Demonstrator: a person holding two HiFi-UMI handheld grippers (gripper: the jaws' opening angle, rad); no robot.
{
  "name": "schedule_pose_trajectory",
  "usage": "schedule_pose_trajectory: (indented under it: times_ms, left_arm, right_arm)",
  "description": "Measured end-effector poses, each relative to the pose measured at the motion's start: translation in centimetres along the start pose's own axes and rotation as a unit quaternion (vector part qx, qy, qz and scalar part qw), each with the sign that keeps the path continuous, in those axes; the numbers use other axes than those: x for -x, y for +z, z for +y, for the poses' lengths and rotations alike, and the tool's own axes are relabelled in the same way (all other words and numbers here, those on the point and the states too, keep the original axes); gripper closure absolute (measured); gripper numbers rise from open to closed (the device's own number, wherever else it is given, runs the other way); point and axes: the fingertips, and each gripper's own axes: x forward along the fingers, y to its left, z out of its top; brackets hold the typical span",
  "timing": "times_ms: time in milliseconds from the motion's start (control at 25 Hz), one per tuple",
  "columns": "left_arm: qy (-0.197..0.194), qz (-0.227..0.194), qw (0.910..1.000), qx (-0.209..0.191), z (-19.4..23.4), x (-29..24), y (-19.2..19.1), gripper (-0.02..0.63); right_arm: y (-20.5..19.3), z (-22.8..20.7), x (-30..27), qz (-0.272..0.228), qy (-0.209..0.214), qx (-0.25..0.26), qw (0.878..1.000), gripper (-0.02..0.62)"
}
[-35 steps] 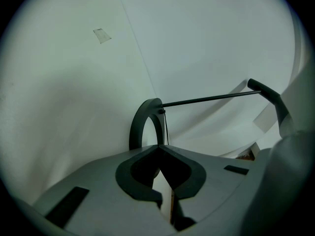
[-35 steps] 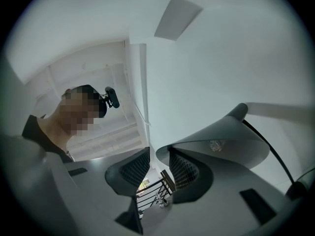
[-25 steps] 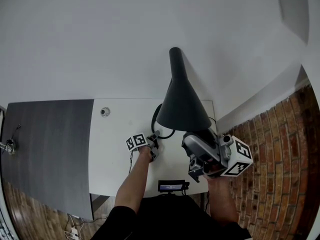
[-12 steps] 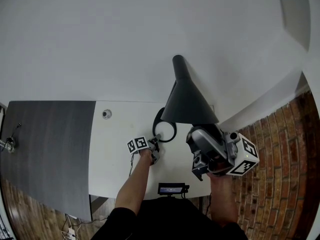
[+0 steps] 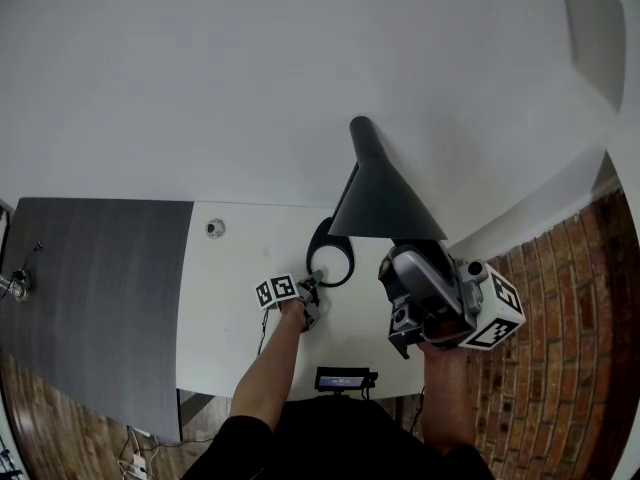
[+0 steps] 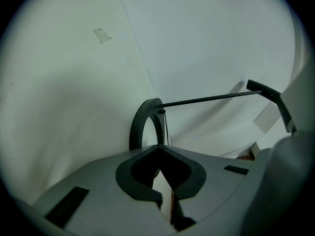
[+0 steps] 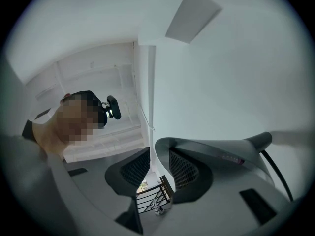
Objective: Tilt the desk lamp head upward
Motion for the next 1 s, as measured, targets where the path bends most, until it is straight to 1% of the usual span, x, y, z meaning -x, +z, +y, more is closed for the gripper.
schedule_pose_trajectory:
  times_ms: [520,1000]
  left_arm:
    - [0.000,0.001,1.0000,-0.001,0.0,0.0,0.0,0.592]
    - [0.002,0.005,1.0000,-0.003,0.0,-0.1,-0.2,0.592]
  right_arm:
    - [1.6,-0.2,-1.1,-0.010,0.002,0.004,1.000,0.466]
    - [2.5,-0.5,-1.8,-0.020,-0.008,-0.011,1.000,0.466]
